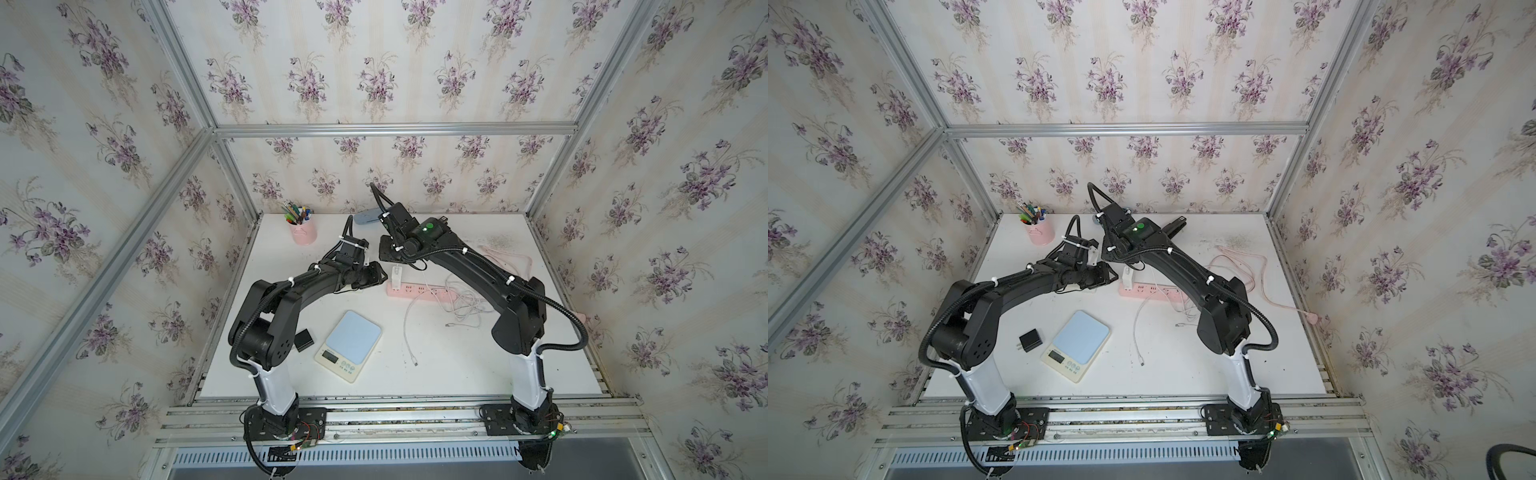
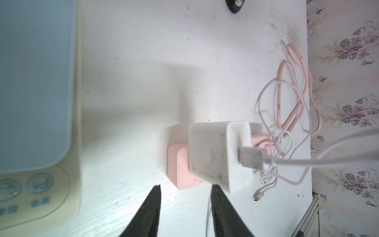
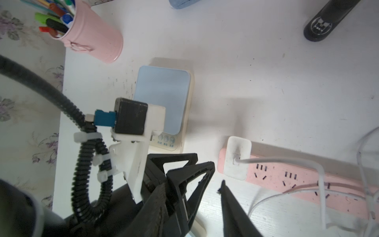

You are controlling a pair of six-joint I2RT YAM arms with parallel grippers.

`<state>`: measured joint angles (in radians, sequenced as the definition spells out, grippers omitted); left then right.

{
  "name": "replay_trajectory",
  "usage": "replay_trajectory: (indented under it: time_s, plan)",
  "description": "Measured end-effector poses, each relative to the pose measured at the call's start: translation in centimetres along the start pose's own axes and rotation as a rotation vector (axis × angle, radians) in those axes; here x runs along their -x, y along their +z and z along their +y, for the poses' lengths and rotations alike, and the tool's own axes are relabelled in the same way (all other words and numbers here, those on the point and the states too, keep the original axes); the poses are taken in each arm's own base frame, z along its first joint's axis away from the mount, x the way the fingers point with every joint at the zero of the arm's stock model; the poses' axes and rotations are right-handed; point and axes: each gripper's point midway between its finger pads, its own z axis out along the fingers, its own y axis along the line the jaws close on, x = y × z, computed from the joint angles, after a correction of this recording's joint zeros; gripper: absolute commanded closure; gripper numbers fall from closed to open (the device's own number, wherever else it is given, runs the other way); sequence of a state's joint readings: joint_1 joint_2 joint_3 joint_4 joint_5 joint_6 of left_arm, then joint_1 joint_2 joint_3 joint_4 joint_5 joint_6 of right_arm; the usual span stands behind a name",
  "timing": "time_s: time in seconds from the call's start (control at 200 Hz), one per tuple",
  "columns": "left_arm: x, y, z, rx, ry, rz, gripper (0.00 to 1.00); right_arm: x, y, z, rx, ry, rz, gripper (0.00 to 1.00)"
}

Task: Charge the electronic scale
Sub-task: Insert the charging cable into the plug.

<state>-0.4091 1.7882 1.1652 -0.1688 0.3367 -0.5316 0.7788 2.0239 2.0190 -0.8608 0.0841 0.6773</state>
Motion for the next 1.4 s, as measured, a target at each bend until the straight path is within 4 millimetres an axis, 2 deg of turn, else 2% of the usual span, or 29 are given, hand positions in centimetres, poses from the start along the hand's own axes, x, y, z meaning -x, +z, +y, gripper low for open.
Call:
replay_trajectory:
  time_s: [0.15, 0.245, 0.365, 0.515, 0.589, 0.729, 0.864, 0.994, 1.154, 1.404]
  plan:
    - [1.0, -2.3, -2.1, 0.023, 0.125, -0.058, 0.57, -0.3, -2.7, 0.2, 0.074, -0.024, -0.028, 0.57]
    - [1.6, -3.0, -4.4, 0.034, 0.231, -0.090, 0.57, 0.5, -4.1, -1.5, 0.087, -0.011, -0.072, 0.57]
    - [1.9, -2.6, -6.0, 0.078, 0.323, -0.104, 0.57, 1.7, -4.0, -7.0, 0.042, 0.081, -0.102, 0.57]
    - [1.7, -0.9, -5.4, 0.153, 0.361, -0.080, 0.58, 0.8, -3.3, -14.3, -0.022, 0.206, -0.079, 0.57]
    - [1.4, -0.1, -5.5, 0.171, 0.377, -0.066, 0.59, 0.4, -3.0, -16.3, -0.036, 0.240, -0.073, 0.57]
    - [1.5, 0.7, -6.2, 0.190, 0.398, -0.074, 0.60, -0.8, -1.7, -18.8, -0.059, 0.260, -0.042, 0.57]
    - [1.9, 1.1, -6.4, 0.217, 0.411, -0.092, 0.64, -2.2, -0.3, -19.7, -0.073, 0.247, -0.001, 0.57]
    - [2.0, 1.5, -5.5, 0.262, 0.410, -0.094, 0.67, -3.3, 1.0, -19.9, -0.067, 0.243, 0.036, 0.57]
    - [1.7, 2.0, -4.5, 0.303, 0.406, -0.079, 0.72, -3.9, 1.7, -20.0, -0.059, 0.228, 0.057, 0.58]
    - [1.4, 2.5, -4.4, 0.309, 0.406, -0.067, 0.81, -5.2, 2.5, -20.5, -0.065, 0.226, 0.090, 0.61]
